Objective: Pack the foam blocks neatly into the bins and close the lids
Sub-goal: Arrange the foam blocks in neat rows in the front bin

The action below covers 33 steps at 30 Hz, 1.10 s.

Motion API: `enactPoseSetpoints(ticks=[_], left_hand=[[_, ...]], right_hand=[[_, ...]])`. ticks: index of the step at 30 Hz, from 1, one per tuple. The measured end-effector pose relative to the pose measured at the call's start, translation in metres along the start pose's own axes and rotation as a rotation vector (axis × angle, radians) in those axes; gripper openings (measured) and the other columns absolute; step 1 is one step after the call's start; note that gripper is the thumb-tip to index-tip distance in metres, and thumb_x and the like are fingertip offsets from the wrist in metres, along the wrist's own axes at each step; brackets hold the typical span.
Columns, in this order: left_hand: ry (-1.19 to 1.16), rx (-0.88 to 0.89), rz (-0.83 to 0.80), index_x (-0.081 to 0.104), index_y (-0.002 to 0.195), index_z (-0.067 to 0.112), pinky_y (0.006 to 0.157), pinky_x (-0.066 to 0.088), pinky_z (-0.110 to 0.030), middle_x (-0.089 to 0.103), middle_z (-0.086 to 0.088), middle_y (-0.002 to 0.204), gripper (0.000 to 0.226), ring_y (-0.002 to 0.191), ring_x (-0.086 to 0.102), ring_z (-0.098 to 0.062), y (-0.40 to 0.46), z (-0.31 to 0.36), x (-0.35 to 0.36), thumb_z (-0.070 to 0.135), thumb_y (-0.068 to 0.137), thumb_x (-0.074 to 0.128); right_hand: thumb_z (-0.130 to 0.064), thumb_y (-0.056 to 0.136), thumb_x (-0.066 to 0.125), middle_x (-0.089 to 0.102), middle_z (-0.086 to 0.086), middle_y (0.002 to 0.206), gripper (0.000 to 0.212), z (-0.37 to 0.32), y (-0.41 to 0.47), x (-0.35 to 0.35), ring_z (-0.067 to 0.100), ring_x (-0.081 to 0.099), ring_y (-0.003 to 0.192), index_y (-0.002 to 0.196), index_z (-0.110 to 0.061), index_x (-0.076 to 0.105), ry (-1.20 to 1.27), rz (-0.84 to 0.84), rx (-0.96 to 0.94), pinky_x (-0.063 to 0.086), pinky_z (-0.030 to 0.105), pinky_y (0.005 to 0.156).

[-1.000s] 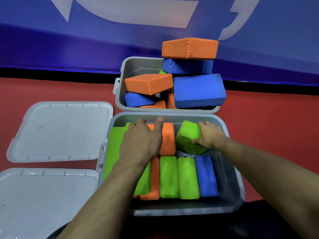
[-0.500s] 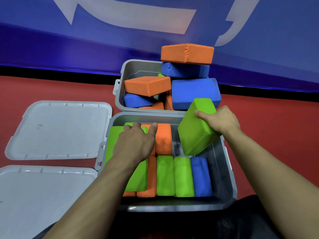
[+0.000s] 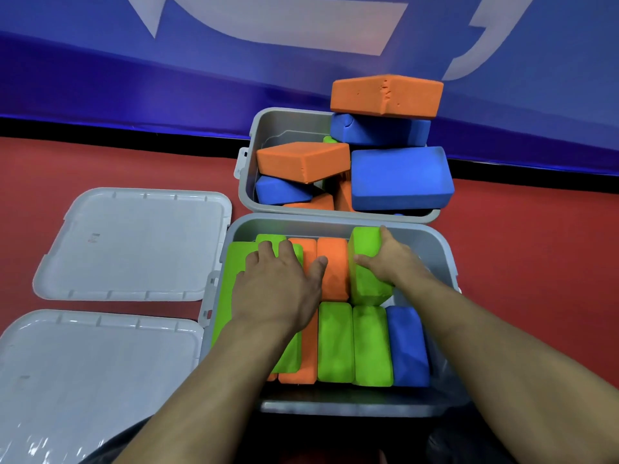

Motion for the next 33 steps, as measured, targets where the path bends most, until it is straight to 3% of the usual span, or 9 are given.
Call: enactPoseSetpoints(ticks=[5,12,20,23,25,27,29,31,33], left_hand=[[-0.018,-0.023,-0.009,0.036,0.151,0.015,0.11,0.037,-0.044,0.035,-0.013,0.156,0.072,0.142,0.035,-0.033,0.004,-0.004,-0.004,0.067,0.101,0.029],[-0.052,-0.052,-0.022,0.039,0.148,0.013,0.109,0.037,-0.045,0.038,-0.014,0.153,0.071,0.139,0.038,-0.034,0.006,-0.016,-0.004,0.066,0.101,0.031],[-0.199,-0.114,-0.059,0.034,0.154,0.011,0.112,0.034,-0.044,0.04,-0.018,0.152,0.076,0.139,0.041,-0.037,0.003,-0.05,-0.002,0.066,0.1,0.036],[-0.372,-0.21,-0.138,0.031,0.156,0.009,0.113,0.035,-0.043,0.039,-0.02,0.156,0.082,0.142,0.042,-0.037,0.01,-0.07,0.006,0.066,0.099,0.041],[-0.511,-0.281,-0.178,0.03,0.156,0.004,0.116,0.034,-0.043,0.038,-0.021,0.158,0.084,0.144,0.041,-0.035,0.016,-0.083,0.012,0.063,0.099,0.045],[-0.63,-0.357,-0.178,0.033,0.154,0.0,0.117,0.035,-0.045,0.042,-0.023,0.155,0.083,0.141,0.043,-0.037,0.022,-0.096,0.018,0.061,0.099,0.049],[-0.697,-0.454,-0.161,0.031,0.154,0.0,0.116,0.036,-0.047,0.041,-0.023,0.154,0.083,0.14,0.042,-0.039,0.022,-0.106,0.022,0.059,0.098,0.052],[-0.735,-0.532,-0.203,0.026,0.156,-0.001,0.116,0.035,-0.044,0.037,-0.023,0.157,0.084,0.142,0.041,-0.038,0.021,-0.115,0.031,0.056,0.099,0.052],[-0.814,-0.555,-0.281,0.033,0.155,0.002,0.11,0.039,-0.039,0.042,-0.018,0.156,0.081,0.139,0.046,-0.034,0.016,-0.117,0.038,0.058,0.099,0.051]], right_hand=[[-0.047,0.084,0.077,0.047,0.017,0.151,0.115,0.009,0.022,0.017,0.035,0.053,0.131,0.161,-0.024,-0.005,0.085,-0.13,0.015,0.047,0.041,0.103],[-0.052,0.089,0.069,0.055,0.015,0.145,0.101,0.021,0.026,0.064,0.037,0.053,0.131,0.161,-0.032,0.001,0.117,-0.073,0.057,0.043,0.045,0.107],[-0.052,0.094,0.061,0.04,0.015,0.157,0.092,0.018,0.019,0.07,0.038,0.041,0.141,0.161,-0.033,0.0,0.117,-0.063,0.101,0.035,0.049,0.115],[-0.054,0.095,0.055,0.024,0.012,0.163,0.076,-0.002,0.004,0.061,0.036,0.029,0.146,0.158,-0.022,0.025,-0.055,0.106,0.038,0.03,0.05,0.116],[-0.051,0.096,0.054,0.044,0.016,0.149,0.059,-0.029,-0.011,0.051,0.035,0.042,0.136,0.144,-0.016,0.049,-0.001,0.187,-0.092,0.036,0.045,0.111],[-0.049,0.097,0.054,0.065,0.018,0.122,0.046,-0.057,-0.028,0.05,0.033,0.059,0.116,0.118,-0.01,0.066,0.149,0.086,-0.187,0.047,0.04,0.098],[-0.055,0.098,0.051,0.069,0.016,0.094,0.051,-0.076,-0.052,0.057,0.032,0.065,0.088,0.1,-0.007,0.067,0.271,-0.183,-0.171,0.051,0.035,0.072],[-0.067,0.095,0.046,0.063,0.007,0.093,0.057,-0.085,-0.08,0.066,0.027,0.06,0.08,0.112,-0.015,0.063,0.338,-0.439,-0.074,0.047,0.029,0.063],[-0.07,0.093,0.046,0.059,0.0,0.117,0.063,-0.088,-0.101,0.071,0.024,0.057,0.102,0.137,-0.025,0.052,0.358,-0.558,-0.049,0.047,0.034,0.082]])
Point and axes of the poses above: each hand's wrist, its own y-axis towards the middle knuckle, its own x-axis out of the palm, z = x × y, the point moved 1 cm from there along y, towards the middle knuckle
